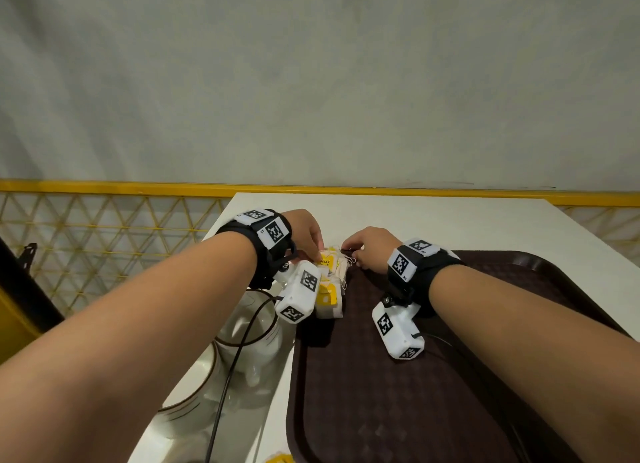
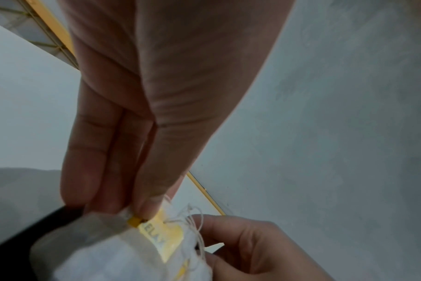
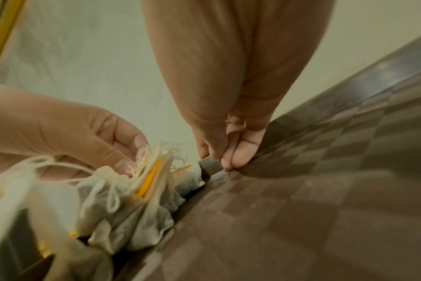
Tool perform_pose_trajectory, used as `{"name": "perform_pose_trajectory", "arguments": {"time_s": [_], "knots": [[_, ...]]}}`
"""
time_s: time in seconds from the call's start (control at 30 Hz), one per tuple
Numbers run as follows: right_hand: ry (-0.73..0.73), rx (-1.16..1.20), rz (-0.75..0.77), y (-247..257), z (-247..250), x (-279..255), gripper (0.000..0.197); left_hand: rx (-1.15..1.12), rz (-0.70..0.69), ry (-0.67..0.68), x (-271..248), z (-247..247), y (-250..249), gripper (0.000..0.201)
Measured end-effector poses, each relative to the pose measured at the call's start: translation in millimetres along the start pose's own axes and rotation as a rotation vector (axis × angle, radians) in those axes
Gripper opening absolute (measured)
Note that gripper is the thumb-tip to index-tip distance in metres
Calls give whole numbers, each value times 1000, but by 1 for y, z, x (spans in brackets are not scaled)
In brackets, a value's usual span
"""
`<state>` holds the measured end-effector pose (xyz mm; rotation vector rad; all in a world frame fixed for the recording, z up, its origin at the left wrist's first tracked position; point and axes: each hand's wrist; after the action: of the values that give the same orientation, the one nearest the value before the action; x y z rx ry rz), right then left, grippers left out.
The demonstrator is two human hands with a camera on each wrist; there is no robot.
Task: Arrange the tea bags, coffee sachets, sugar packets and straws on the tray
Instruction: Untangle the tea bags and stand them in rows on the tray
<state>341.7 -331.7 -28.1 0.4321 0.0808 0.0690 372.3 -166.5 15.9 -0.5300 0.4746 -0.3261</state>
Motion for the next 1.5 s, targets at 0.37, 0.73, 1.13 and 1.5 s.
{"name": "perform_pose_trajectory", "arguments": {"time_s": [0.37, 0.73, 1.13, 1.5], "knots": [[-47, 251, -74, 2, 1, -12, 14, 6, 12, -18, -8, 3, -5, 20], [74, 326, -150, 20, 1, -15, 28, 74, 48, -123, -2, 0, 0, 21], [103, 492, -154, 21, 4, -25, 21, 0, 60, -167, 5, 3, 1, 8], [52, 718, -179, 26, 2, -26, 19, 136, 26, 10, -6, 3, -4, 12]]}}
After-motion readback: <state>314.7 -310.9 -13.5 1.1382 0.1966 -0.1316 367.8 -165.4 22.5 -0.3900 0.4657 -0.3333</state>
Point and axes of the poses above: each hand's wrist, its own x-axis towards the middle knuckle, its own z-axis out of the back of the hand, y = z × x, and after that the axes turned 2 degrees about -z, right-handed
